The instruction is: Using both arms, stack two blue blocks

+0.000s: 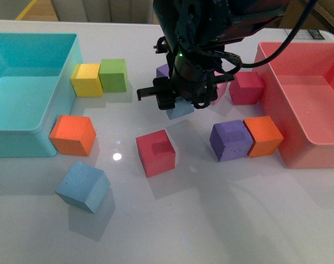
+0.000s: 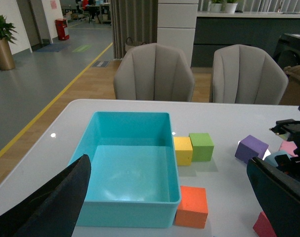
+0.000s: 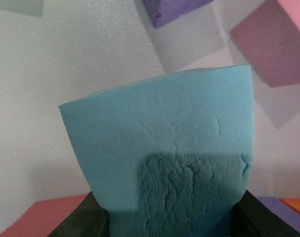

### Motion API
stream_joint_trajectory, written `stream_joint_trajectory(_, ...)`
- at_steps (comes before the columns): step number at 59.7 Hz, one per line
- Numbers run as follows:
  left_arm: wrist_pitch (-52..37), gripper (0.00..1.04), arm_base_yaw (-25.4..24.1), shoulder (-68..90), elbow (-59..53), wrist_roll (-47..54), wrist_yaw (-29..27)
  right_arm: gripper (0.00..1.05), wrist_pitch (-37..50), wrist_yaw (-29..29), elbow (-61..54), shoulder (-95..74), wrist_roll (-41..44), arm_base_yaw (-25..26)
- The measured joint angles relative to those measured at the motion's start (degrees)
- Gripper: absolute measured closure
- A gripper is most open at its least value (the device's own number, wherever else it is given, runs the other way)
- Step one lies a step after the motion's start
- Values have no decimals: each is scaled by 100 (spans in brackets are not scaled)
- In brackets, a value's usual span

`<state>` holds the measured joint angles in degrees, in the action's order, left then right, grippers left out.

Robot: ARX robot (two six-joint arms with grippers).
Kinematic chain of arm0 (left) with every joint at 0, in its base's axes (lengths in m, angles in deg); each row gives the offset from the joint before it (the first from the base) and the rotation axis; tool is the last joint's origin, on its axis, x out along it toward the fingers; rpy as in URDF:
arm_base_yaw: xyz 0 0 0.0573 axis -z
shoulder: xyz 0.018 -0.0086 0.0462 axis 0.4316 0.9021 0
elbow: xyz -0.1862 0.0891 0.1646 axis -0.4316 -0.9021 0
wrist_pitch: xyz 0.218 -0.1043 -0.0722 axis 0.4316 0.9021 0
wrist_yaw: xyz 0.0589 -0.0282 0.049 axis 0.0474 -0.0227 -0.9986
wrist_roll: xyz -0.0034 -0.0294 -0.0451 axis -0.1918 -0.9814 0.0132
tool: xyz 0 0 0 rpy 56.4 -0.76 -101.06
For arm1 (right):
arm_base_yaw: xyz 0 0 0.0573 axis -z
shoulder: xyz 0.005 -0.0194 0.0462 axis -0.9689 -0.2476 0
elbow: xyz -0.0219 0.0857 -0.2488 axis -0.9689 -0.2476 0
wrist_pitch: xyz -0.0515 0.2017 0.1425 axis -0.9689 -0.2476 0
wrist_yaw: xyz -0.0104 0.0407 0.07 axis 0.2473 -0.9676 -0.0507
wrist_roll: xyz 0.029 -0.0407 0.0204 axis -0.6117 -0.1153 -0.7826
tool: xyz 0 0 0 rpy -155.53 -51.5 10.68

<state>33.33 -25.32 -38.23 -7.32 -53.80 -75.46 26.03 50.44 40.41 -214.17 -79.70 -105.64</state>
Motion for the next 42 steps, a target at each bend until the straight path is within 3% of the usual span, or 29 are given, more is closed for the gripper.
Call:
stream_joint_trajectory(30,0,9,0,0,0,2,0,65,-212,2,686,-745,-81,-188)
stream_joint_trajectory(42,0,9,0,0,0,2,-2,34,-105,-2,629,-752,-96,-188)
